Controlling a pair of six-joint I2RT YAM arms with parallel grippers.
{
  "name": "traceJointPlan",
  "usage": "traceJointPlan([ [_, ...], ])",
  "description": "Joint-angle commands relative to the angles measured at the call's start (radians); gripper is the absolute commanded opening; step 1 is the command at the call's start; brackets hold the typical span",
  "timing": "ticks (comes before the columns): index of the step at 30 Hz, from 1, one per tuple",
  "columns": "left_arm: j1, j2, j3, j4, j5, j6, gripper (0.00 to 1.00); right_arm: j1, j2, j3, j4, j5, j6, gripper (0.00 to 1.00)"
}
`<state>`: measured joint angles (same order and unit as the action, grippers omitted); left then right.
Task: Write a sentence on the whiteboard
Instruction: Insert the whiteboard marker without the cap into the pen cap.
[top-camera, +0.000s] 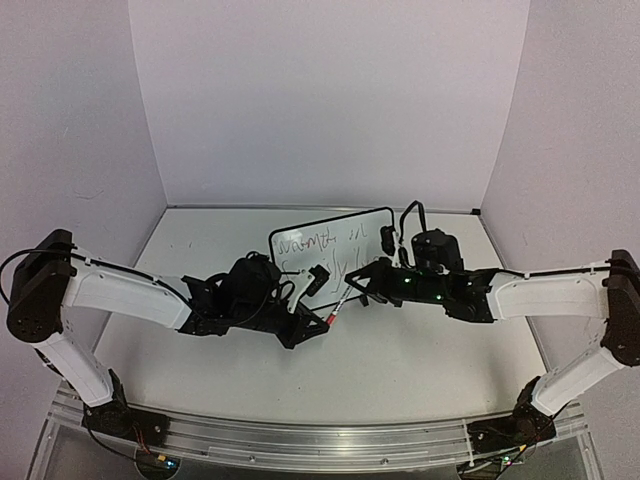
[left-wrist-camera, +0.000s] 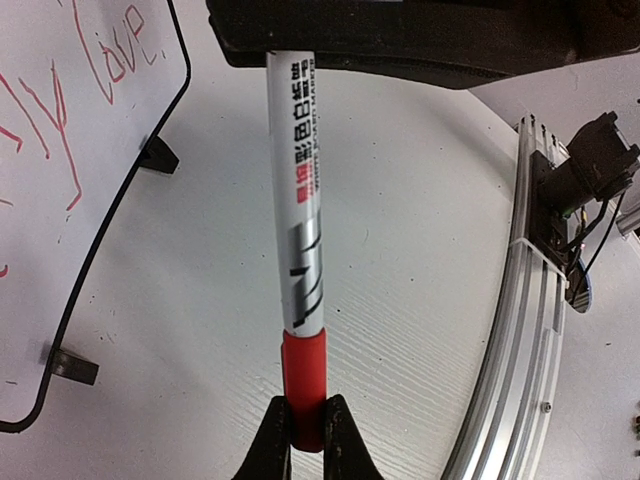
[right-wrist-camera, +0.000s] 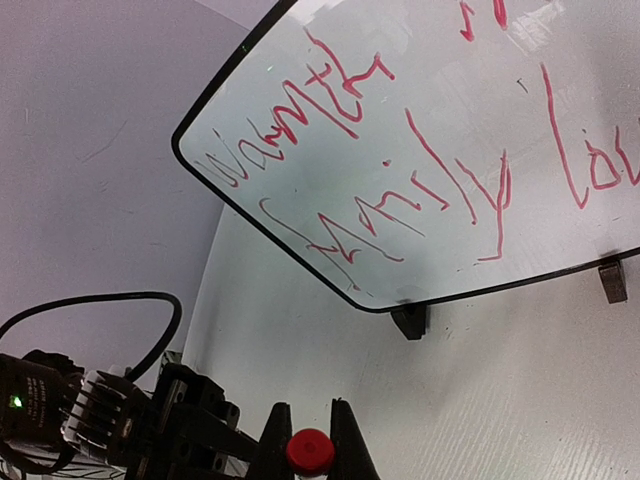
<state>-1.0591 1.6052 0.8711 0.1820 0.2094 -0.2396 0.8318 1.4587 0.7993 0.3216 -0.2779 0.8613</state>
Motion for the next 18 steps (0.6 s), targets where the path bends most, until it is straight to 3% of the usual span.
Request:
traceJointPlan([
  [1,0.018,-0.018,0.137,0.287,0.004,0.049,0.00,0.074,0.046,0.019,-0.060,-0.154,0.037,0.00],
  [18,0.064,0.013,0.185,0.343,0.049,0.050,0.00,0.087,0.084,0.032,-0.048,-0.173,0.062,0.00],
])
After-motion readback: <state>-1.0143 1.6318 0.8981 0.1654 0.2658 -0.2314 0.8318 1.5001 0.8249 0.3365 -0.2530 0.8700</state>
